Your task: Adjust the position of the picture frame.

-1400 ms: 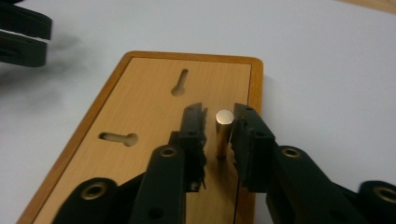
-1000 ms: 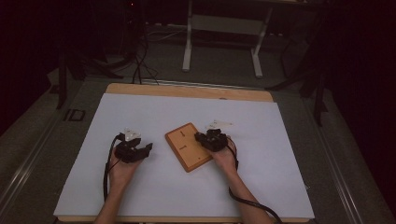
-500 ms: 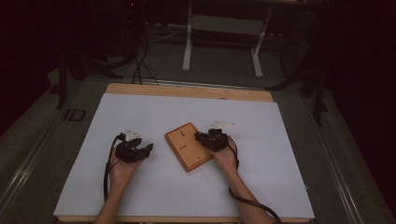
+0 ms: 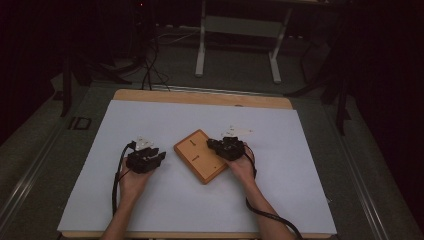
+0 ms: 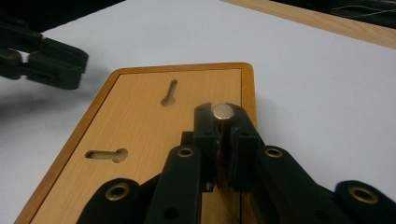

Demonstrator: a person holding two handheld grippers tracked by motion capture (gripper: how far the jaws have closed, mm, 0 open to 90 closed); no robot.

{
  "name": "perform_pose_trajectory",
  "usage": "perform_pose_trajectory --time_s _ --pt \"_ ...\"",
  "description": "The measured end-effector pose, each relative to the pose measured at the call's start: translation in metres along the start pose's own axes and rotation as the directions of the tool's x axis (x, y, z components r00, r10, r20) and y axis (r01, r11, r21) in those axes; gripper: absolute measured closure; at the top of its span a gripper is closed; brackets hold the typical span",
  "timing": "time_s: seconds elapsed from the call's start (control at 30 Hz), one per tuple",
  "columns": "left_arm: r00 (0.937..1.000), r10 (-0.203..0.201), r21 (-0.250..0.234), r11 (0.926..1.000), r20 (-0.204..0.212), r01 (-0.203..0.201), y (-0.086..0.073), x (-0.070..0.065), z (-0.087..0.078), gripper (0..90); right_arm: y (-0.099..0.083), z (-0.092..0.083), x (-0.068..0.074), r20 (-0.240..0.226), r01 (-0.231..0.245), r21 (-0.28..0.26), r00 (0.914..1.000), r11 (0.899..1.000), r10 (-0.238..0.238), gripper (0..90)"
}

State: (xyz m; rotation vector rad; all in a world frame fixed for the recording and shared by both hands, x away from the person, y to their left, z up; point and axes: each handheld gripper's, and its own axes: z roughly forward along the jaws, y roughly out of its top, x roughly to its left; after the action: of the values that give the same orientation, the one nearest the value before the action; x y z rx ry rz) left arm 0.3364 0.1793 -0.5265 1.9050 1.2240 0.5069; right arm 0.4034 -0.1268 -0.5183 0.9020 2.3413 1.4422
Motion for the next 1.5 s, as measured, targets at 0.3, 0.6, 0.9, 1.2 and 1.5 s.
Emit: perform_pose_trajectory --time_s 0.3,0.6,0.9,1.2,1.5 --pt "0.9999 -0.009 -0.01 0.9999 0.007 0.009 0.005 0.004 0.006 89.1 0.003 0.0 0.003 -0.036 0.024 -0.005 0.9991 1.0 -0.024 84.4" --pt "0.9986 -0.021 -0.012 0.9997 0.049 0.021 0.008 0.002 0.018 87.5 0.004 0.001 0.004 -0.046 0.032 0.001 0.9984 0.999 -0.032 84.4" --pt "0.9969 -0.011 -0.007 0.9999 0.078 0.012 0.009 -0.003 0.017 88.0 0.005 0.005 0.007 -0.045 0.024 0.008 0.9987 1.0 -0.024 84.4" --pt "0.9941 0.03 0.019 0.9993 0.104 -0.033 0.008 -0.018 0.016 86.2 0.006 0.007 0.005 -0.04 0.014 0.019 0.9991 1.0 -0.013 84.4" --pt "0.9958 0.006 0.031 0.9995 0.091 -0.009 0.001 -0.029 0.012 87.2 0.004 0.008 0.005 -0.038 0.015 0.026 0.9992 1.0 -0.014 84.4"
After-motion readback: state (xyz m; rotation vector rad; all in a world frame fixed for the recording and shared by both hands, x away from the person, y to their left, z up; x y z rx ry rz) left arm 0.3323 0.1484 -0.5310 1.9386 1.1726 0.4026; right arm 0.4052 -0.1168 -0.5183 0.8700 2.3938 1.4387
